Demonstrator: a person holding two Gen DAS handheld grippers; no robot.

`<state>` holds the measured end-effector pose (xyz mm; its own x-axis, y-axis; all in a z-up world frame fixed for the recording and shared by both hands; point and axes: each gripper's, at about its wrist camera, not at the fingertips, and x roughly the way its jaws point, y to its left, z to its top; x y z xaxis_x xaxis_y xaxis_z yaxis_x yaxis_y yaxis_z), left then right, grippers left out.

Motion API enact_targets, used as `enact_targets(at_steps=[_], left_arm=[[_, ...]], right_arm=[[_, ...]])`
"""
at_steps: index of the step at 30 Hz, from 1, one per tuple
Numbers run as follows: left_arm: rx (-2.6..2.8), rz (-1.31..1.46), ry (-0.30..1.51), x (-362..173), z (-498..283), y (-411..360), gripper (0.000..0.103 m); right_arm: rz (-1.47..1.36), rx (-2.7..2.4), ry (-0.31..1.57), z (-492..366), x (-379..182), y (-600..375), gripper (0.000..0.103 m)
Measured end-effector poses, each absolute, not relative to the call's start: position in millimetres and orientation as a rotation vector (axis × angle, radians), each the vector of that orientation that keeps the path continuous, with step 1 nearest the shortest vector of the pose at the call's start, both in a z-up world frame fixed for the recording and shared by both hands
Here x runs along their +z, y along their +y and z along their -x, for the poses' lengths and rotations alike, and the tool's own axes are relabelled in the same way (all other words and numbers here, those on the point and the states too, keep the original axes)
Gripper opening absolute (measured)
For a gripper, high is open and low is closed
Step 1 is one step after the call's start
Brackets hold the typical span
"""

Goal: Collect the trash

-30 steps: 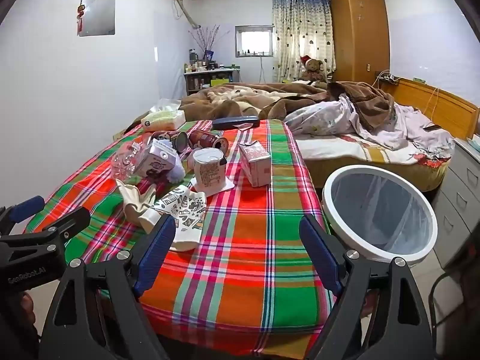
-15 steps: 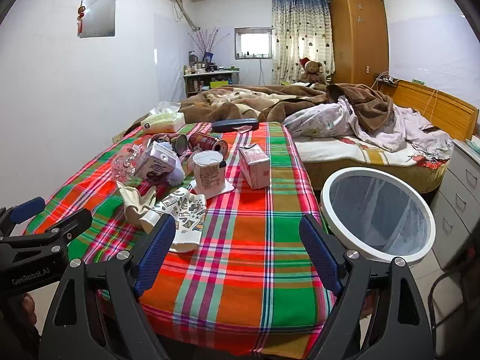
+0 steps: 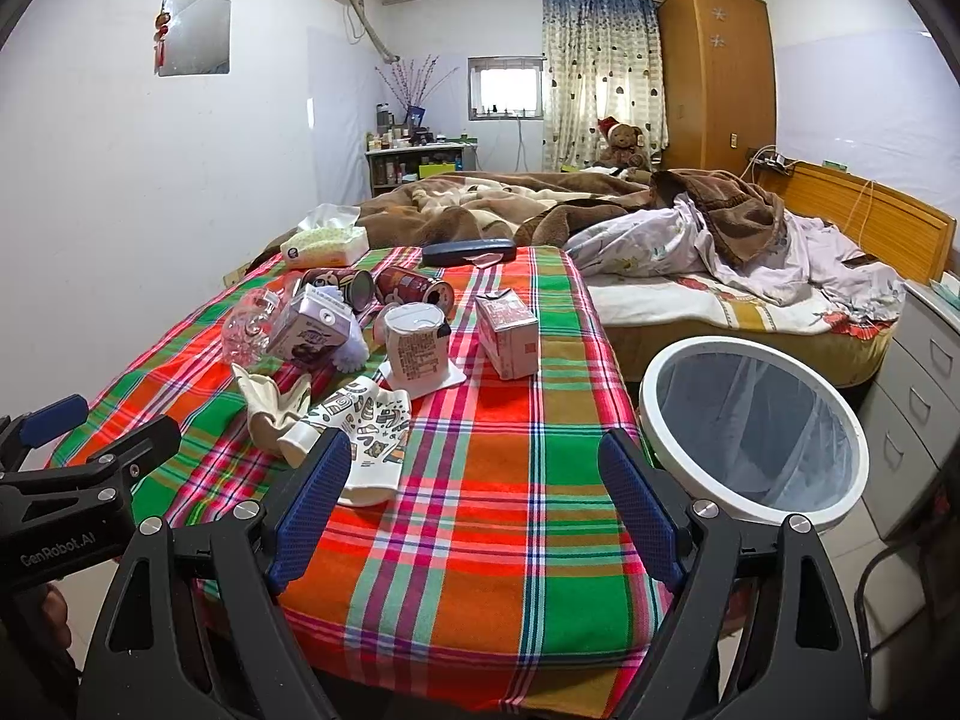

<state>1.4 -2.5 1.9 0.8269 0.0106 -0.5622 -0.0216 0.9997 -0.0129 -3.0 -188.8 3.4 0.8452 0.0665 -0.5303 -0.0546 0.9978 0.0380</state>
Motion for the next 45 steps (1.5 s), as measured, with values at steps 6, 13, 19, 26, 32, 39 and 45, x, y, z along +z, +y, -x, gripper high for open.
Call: enact_targets(at_steps=[6,13,19,26,32,39,45], left_arm=[[0.017,0.022,0.599,3.0,-0.5,-1.9,0.103],[0.013,0.025,0.597,4.6,0.2,-1.2,0.103],[0.010,0.024,0.592,5.5,0.8,-0.5,0.103],[0.011,0.022,0.591,6.0,1.0,-1.8,0.103],[0.012,0.023,0.590,5.5,2.3,-2.4,0.103],[0.011,0.025,0.587,5.6,3.4,-2.1,0.103],[0.010,0.028,0.590,5.0,1.5,0.7,0.103]], right_arm=[[-0.023,0.063,0.556,4.1,4.2,-189.6,0.086],[-0.020,0.060,0.557,3.7,3.7,-188.9,0.086],[-0.020,0.060,0.555,3.7,3.5,-188.5,0.086],[-0.021,0.058,0.556,4.1,4.1,-189.6,0.086],[-0.022,0.057,0.554,4.5,4.6,-190.2,0.086],[-0.022,0.054,0.551,5.3,5.5,-190.5,0.086],[-0.023,0.054,0.551,5.5,5.7,-190.9,0.086]])
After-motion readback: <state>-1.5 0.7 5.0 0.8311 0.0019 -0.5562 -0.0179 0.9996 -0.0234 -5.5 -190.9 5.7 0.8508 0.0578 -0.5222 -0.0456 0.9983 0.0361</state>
